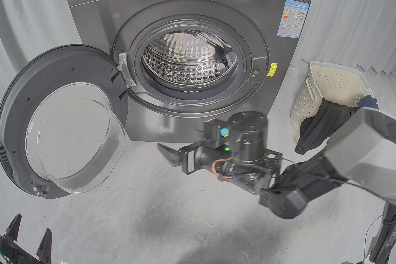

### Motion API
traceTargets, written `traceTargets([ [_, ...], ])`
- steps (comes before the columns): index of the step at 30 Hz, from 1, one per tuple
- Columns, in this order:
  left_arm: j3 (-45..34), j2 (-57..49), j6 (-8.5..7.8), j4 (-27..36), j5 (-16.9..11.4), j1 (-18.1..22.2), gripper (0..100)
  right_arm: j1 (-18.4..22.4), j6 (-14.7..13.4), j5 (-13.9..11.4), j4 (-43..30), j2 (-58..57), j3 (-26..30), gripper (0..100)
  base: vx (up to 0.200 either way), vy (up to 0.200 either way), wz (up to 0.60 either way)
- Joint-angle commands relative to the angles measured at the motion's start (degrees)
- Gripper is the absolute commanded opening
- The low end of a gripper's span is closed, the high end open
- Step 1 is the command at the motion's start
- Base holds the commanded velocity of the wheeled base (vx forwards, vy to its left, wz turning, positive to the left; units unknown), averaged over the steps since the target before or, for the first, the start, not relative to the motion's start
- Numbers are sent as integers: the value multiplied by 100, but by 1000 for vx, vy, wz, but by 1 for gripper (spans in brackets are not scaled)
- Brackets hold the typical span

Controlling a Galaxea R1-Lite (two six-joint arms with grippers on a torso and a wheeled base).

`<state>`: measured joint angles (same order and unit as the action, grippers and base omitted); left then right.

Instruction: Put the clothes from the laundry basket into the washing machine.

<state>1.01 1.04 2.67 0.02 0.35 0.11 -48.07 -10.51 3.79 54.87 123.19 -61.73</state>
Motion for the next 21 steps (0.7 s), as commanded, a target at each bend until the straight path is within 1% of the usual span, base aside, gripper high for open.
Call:
traceTargets([
  [1,-101,-95,-74,-11,9,7,100,737,207,95,-3,-2739,2113,100,0,0,0],
  [5,-101,-95,-74,-11,9,7,100,1414,532,69,-3,-3890,2992,100,0,0,0],
  [6,-101,-95,-74,-11,9,7,100,1528,594,60,-11,-4066,3115,100,0,0,0],
  [7,-101,-95,-74,-11,9,7,100,1854,734,34,-20,-4496,3387,100,0,0,0],
  [8,-101,-95,-74,-11,9,7,100,1854,734,34,-20,-4496,3387,100,0,0,0],
  [9,-101,-95,-74,-11,9,7,100,2214,822,25,-64,-4980,3668,100,0,0,0],
  [13,-101,-95,-74,-11,9,7,100,2671,840,25,-99,-5903,4292,100,0,0,0],
  [15,-101,-95,-74,-20,9,7,100,2961,875,25,-108,-6395,4697,100,0,0,0],
  [17,-101,-95,-82,-11,9,7,100,3163,919,25,-134,-6834,5022,100,0,0,0],
  [21,-101,-95,-74,-11,9,7,100,3392,937,34,-407,-7696,5505,100,0,0,0],
])
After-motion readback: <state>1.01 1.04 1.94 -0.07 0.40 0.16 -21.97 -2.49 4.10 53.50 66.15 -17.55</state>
